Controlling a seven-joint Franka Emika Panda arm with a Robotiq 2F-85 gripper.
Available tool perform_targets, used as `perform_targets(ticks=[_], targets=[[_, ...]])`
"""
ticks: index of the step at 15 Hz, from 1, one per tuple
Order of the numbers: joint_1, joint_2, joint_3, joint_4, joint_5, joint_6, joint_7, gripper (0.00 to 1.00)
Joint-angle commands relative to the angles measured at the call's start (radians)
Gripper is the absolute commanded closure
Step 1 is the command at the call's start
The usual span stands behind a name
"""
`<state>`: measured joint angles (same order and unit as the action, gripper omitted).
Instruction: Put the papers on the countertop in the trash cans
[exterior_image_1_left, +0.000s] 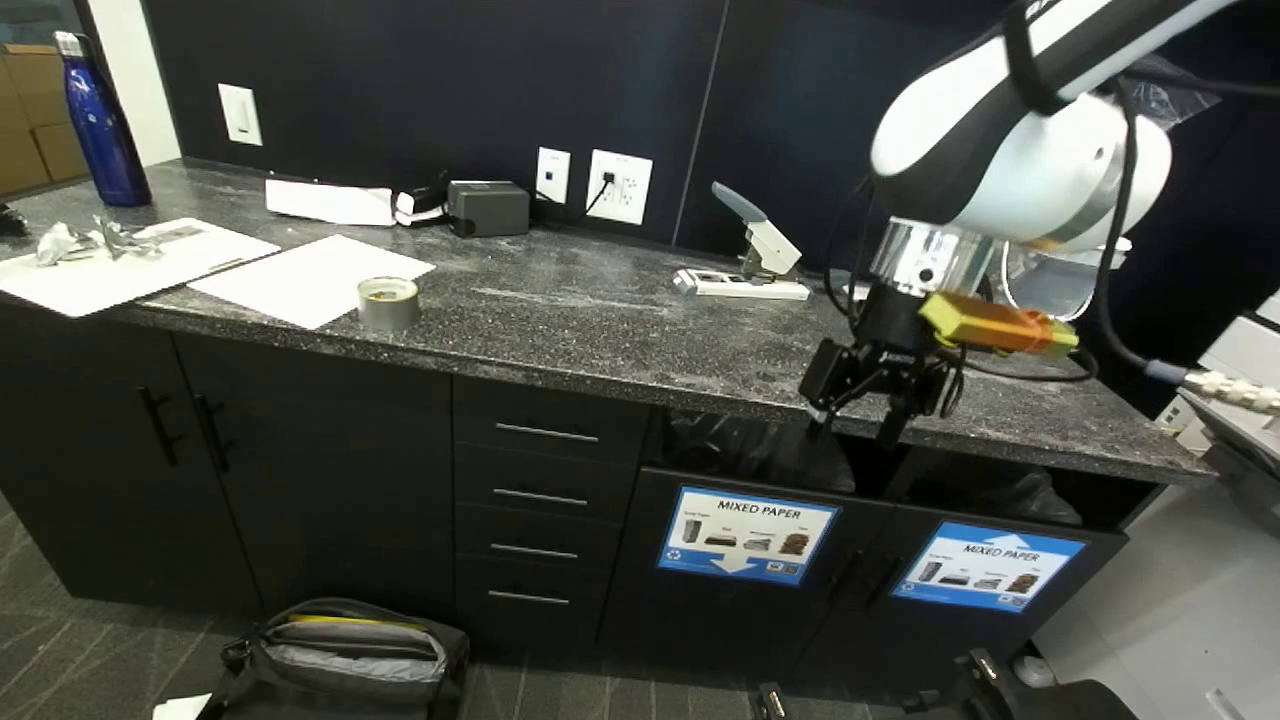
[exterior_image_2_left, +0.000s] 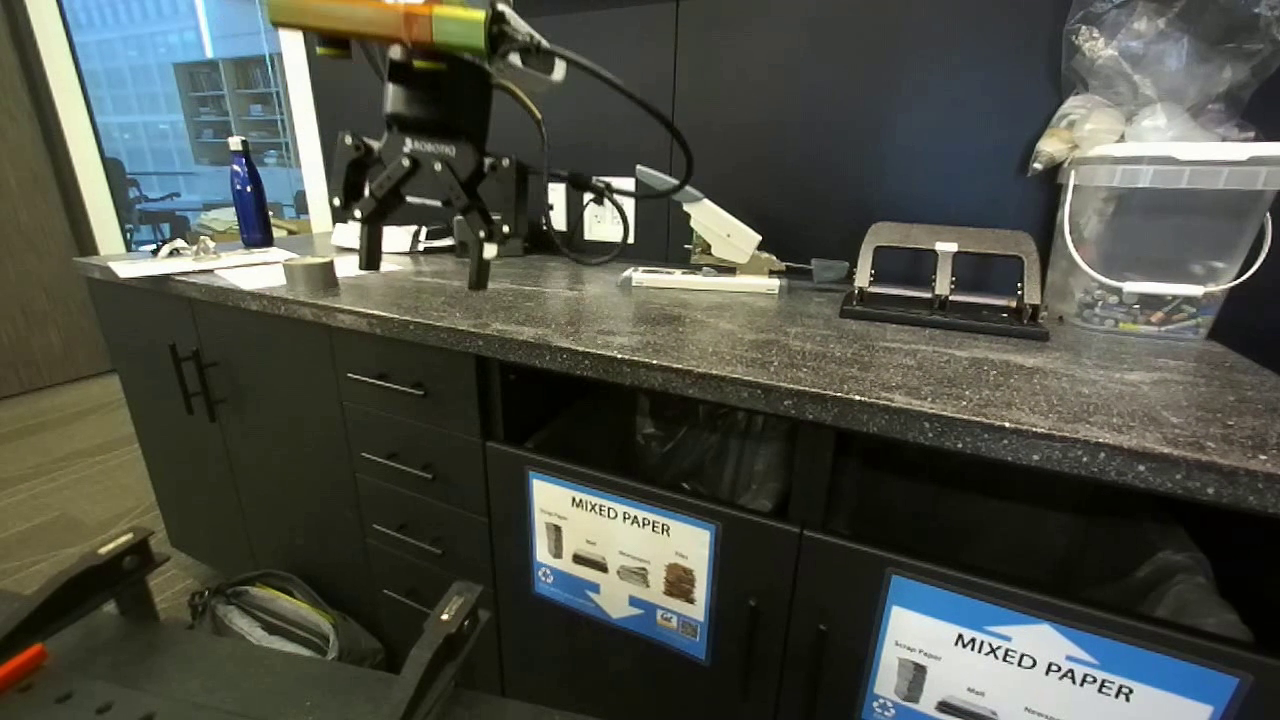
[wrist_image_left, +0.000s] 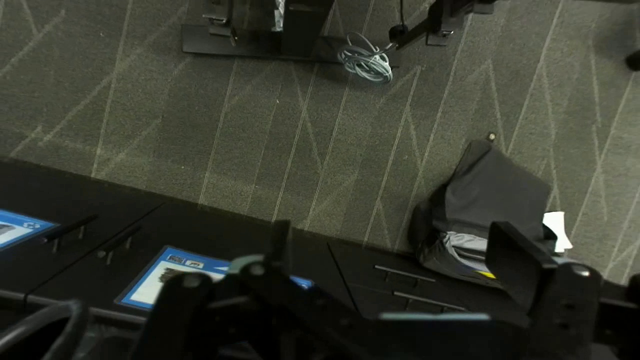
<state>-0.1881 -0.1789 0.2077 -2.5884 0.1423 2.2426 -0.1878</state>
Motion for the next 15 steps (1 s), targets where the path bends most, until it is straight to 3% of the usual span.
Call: perform_targets(ticks=[1,5,8,11,14,15], targets=[[0.111,-0.227,-0.118,0.020,-0.019,-0.226,-0.030,0.00],[0.155,-0.410,-0.173,0.085,-0.076,-0.467,0.009,0.00],[0.159,-0.473,-0.190,0.104,-0.140,-0.499,0.009,0.00],[0.153,-0.498,-0.204,0.091,-0.191,-0.461,0.018,0.00],[0.148,-0.494,-0.225,0.081,-0.205,-0.423,0.033,0.00],[0.163,-0.485,-0.224,0.091,-0.196,-0.458,0.022,0.00]])
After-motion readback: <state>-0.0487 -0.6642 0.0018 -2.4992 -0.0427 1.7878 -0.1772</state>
